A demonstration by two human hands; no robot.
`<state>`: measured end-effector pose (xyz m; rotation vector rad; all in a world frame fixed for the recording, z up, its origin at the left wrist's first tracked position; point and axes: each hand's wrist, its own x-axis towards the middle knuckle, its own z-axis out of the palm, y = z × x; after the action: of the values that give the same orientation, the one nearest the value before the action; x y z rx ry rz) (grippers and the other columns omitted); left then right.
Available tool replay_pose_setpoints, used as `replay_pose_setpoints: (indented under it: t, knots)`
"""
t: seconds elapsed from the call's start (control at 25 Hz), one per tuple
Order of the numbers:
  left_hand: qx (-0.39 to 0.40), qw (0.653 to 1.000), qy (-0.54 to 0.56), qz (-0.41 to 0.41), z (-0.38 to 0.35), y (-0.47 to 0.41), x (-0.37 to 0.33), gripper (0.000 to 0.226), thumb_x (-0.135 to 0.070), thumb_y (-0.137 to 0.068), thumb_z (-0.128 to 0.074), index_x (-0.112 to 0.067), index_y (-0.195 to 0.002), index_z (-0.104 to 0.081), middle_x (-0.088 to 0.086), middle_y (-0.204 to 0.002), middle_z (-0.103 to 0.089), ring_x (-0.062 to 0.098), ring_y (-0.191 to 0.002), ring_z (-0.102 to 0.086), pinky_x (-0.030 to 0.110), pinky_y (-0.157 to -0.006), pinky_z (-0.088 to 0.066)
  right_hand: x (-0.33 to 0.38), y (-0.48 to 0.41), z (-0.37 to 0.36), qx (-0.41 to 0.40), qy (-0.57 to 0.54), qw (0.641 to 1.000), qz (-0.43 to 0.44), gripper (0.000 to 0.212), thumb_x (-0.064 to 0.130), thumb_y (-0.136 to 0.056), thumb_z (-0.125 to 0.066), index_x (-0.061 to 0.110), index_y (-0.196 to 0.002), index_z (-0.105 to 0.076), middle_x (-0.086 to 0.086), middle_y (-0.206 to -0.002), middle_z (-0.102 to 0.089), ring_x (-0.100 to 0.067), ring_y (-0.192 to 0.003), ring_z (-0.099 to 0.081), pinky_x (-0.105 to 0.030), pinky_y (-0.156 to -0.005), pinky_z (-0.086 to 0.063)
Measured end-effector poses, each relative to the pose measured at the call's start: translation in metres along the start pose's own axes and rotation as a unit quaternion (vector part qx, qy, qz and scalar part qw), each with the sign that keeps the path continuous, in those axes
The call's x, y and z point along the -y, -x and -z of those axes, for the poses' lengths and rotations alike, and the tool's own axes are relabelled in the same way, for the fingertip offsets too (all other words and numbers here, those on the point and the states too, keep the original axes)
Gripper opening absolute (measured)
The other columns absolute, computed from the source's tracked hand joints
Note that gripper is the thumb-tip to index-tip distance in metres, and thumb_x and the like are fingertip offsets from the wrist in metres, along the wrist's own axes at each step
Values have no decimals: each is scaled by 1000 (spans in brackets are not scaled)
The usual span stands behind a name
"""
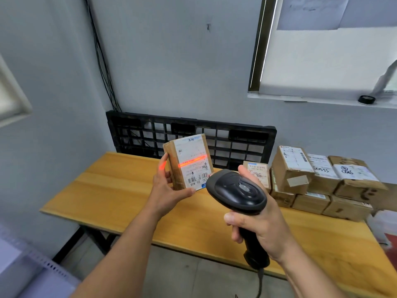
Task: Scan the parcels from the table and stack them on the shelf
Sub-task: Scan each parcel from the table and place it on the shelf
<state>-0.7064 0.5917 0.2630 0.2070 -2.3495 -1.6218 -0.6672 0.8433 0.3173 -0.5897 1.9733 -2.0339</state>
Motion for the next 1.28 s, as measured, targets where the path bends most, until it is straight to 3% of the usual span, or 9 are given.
replay_pose_setpoints:
  t: [0.2, 0.36, 0.52, 0.72, 0.92, 1.08, 1.28]
  knots:
    - [-58, 998, -17, -15, 7, 35, -8, 119, -24, -59, -91, -49, -144, -12, 10, -142, -37, 22, -122, -48, 47, -94, -52, 4, 40, 1, 32, -6, 999, -11, 109, 31, -55, -86, 50, -142, -25, -13, -91, -74, -28, -49, -60, -35, -48, -50]
    - [-73, 997, -27, -29, 15, 60, -16, 117, -19, -62, -90, -47, -144, -12, 9, -140, -41, 18, -117, -52, 24, -83, -53, 0, 62, 0, 46, -5, 999, -12, 111, 27, -54, -89, 46, -146, -29, -4, -87, -74, -32, -48, -61, -42, -51, -53]
    - [-93, 994, -44, -37, 24, 81, -21, 117, -19, -63, -90, -46, -145, -10, 8, -141, -40, 18, -118, -51, 20, -79, -51, 2, 77, -4, 64, 8, 998, -9, 112, 28, -56, -88, 44, -148, -26, -6, -83, -74, -32, -48, -62, -43, -51, -53]
    - [-115, 991, -60, -36, 40, 105, -28, 119, -20, -62, -90, -45, -146, -9, 7, -145, -37, 18, -119, -50, 28, -87, -52, 6, 89, -15, 83, 0, 997, -8, 111, 30, -55, -87, 44, -146, -26, -11, -88, -74, -30, -49, -61, -42, -51, -52]
    - [-146, 987, -72, -16, 65, 130, -30, 122, -45, -47, -86, -56, -141, -8, 9, -143, -37, 23, -121, -49, 50, -95, -51, 6, 94, -35, 105, -7, 994, -6, 113, 29, -55, -86, 40, -149, -24, -16, -88, -73, -29, -48, -60, -42, -49, -51]
    - [-161, 985, -67, -11, 91, 153, -25, 118, -26, -58, -90, -54, -141, -11, 8, -144, -36, 23, -121, -49, 48, -95, -52, 10, 98, -62, 122, -20, 992, -1, 113, 26, -53, -86, 40, -147, -26, -14, -77, -72, -31, -47, -59, -40, -48, -49]
    - [-188, 980, -59, 4, 136, 186, -18, 119, -48, -44, -84, -61, -138, -11, 10, -144, -36, 26, -124, -47, 51, -96, -51, 18, 106, -113, 140, -30, 990, 7, 111, 26, -53, -85, 46, -144, -25, -24, -80, -70, -30, -46, -57, -39, -46, -47]
